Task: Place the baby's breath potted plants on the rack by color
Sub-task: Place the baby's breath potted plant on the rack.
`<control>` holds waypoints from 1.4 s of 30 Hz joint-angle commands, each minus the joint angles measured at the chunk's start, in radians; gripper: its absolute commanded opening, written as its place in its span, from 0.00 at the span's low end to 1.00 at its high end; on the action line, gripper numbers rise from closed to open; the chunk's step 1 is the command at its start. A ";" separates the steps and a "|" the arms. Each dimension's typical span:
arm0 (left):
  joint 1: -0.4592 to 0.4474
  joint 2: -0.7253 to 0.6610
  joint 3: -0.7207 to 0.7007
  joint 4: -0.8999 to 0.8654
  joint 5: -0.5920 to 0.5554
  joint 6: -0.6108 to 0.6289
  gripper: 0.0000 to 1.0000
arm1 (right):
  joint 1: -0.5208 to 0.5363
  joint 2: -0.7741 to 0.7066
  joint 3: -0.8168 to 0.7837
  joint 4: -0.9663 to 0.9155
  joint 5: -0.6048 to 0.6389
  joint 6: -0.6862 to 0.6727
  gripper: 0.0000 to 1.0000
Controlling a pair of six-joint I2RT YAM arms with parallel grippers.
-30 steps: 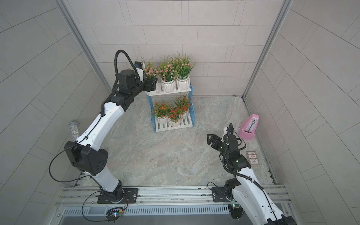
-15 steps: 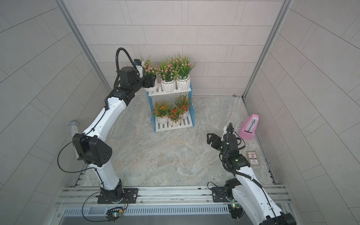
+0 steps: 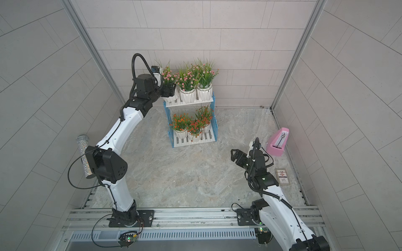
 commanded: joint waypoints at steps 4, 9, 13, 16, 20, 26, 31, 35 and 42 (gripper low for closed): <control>-0.023 0.009 0.060 0.089 0.006 -0.010 0.76 | -0.005 0.000 -0.012 0.019 -0.002 -0.005 0.95; -0.025 0.012 0.040 0.084 -0.005 0.005 0.76 | -0.008 -0.001 -0.018 0.019 -0.008 -0.006 0.95; -0.025 0.009 0.016 0.079 -0.009 0.017 0.76 | -0.009 -0.001 -0.018 0.022 -0.013 -0.008 0.95; -0.030 0.009 0.009 0.068 -0.019 0.033 0.76 | -0.011 0.001 -0.018 0.027 -0.015 -0.008 0.95; -0.047 0.009 0.000 0.043 -0.041 0.083 0.79 | -0.011 0.007 -0.020 0.033 -0.018 -0.008 0.95; -0.062 0.010 -0.024 0.035 -0.053 0.113 0.84 | -0.012 0.009 -0.021 0.039 -0.022 -0.007 0.95; -0.074 0.023 -0.004 0.013 -0.068 0.128 0.95 | -0.012 0.007 -0.025 0.042 -0.025 -0.006 0.95; -0.077 0.023 0.029 -0.018 -0.081 0.131 1.00 | -0.011 0.007 -0.031 0.049 -0.028 -0.003 0.95; -0.079 -0.005 0.047 -0.051 -0.087 0.139 1.00 | -0.011 0.002 -0.046 0.068 -0.040 0.011 0.95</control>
